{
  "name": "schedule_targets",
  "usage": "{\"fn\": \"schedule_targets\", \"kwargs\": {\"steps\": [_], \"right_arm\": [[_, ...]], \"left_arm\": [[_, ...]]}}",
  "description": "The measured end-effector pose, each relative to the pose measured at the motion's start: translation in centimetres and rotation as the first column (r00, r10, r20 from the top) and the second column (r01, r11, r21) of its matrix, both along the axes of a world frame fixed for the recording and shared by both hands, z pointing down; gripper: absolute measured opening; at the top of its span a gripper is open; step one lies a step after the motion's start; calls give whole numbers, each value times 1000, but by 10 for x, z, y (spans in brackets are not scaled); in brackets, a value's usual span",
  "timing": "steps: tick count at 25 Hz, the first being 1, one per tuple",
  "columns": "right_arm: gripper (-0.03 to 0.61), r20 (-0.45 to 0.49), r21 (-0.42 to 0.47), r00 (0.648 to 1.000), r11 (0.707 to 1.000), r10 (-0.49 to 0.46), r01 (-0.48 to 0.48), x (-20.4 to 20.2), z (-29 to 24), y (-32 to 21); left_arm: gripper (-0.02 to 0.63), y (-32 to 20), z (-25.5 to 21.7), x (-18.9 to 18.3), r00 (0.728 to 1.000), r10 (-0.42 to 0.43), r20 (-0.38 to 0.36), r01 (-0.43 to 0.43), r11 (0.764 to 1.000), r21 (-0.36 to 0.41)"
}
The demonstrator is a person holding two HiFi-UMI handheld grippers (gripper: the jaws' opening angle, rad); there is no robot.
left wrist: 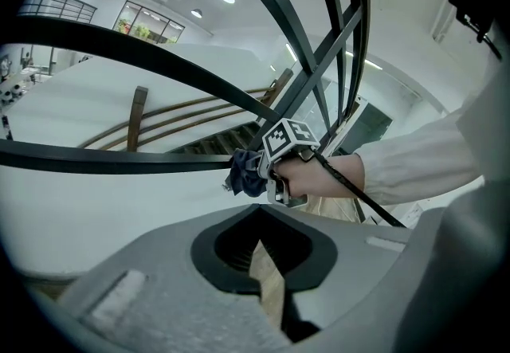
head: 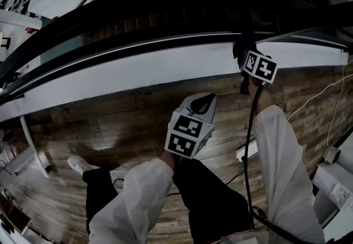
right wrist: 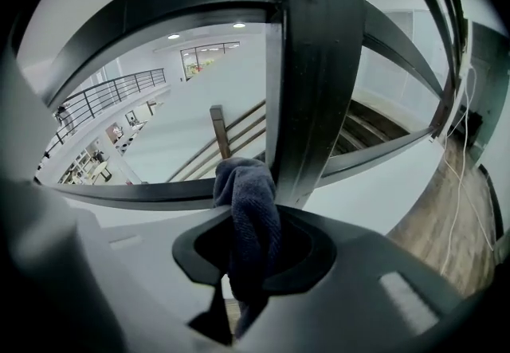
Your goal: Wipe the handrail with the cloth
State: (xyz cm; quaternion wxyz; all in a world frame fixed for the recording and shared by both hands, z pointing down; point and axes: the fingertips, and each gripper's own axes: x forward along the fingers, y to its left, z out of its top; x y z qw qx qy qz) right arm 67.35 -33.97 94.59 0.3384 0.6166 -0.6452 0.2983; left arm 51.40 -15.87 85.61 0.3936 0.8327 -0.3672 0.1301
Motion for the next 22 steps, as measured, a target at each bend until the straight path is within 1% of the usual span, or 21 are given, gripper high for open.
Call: {"fn": "schedule_targets", "kwargs": {"steps": [2,5,8,11,14,17,19,22], "right_arm": [[80,-11,-6,1000,1000,-24,24,-1,-5,3],[80,-7,-11,998,997,-70,70,-16,-19,16],[80,17,-4,998,998,-68,68,-30,-40,33],[80,48,5,997,998,-58,58,-56,-65,60],[80,83,32,995,998,-61,59,-94,-101,86],[80,124,42,989,997,-75,70,-141,-137,121],[80,153,56,981,992,-118,110,-183,-165,149],[80,160,95,965,976,-208,195,-250,-217,194]], "left_arm": [[3,0,-4,1,1000,-2,1,2,1000,-1],[3,7,-14,-4,1000,-11,7,11,1000,-2],[3,17,-31,-13,1000,-10,2,10,1000,-2],[3,35,-52,-35,1000,5,11,-5,1000,13],[3,53,-73,-75,999,5,45,-6,1000,17],[3,75,-92,-130,991,10,136,-14,999,31],[3,94,-109,-171,985,6,174,-12,999,32],[3,121,-145,-235,974,-17,224,8,999,42]]}}
